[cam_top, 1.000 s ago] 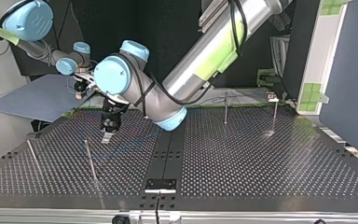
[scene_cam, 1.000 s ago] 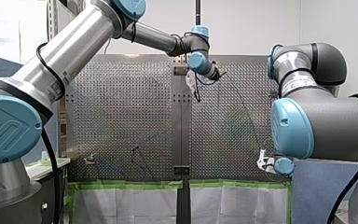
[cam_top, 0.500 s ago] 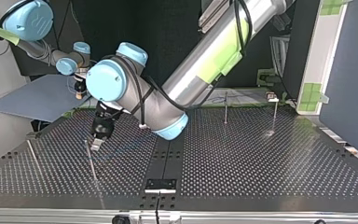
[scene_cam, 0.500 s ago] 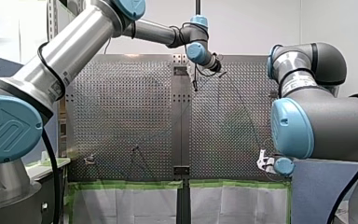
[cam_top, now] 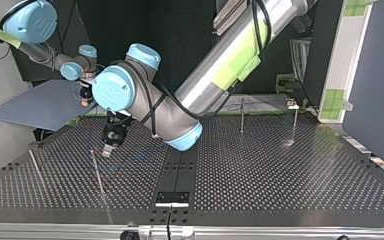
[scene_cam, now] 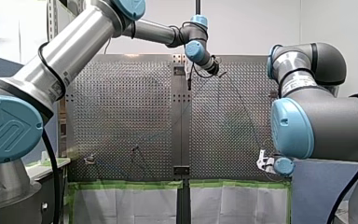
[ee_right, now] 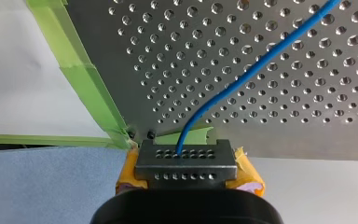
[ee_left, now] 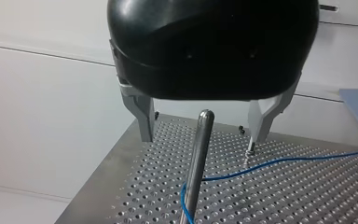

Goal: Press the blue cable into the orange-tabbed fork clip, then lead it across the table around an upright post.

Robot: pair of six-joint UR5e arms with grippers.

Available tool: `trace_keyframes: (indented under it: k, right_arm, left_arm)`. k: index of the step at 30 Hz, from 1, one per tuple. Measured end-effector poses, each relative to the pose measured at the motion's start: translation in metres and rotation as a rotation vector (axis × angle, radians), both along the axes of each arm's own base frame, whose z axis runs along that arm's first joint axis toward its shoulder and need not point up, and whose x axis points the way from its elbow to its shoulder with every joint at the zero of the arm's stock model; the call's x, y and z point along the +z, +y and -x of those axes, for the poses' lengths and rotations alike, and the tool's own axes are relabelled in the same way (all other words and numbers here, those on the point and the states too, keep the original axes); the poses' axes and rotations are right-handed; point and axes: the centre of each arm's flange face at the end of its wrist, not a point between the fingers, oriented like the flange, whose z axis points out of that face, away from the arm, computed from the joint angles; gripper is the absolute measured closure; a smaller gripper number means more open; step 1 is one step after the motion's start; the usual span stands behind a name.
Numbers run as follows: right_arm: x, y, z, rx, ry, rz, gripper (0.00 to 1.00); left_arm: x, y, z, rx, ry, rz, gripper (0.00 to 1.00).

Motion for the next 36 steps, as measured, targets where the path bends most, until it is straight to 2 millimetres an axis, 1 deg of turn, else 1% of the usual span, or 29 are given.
trace_keyframes:
  k: [17,28,36]
  right_arm:
    - [0.0000,0.0001,-0.0001,0.000,0.000,0.000,1.00]
    - [0.0000,0.0001,-0.0006,0.001,0.001,0.000,1.00]
    - [0.0000,0.0002,-0.0010,0.004,0.001,0.000,1.00]
  left_arm:
    - [0.0005,0.0000,-0.0006,0.000,-0.023,-0.030,0.00]
    - [0.0080,-0.0003,-0.0011,0.000,-0.045,-0.045,0.00]
    - [0.0083,0.0006,-0.0013,0.008,-0.044,-0.048,0.00]
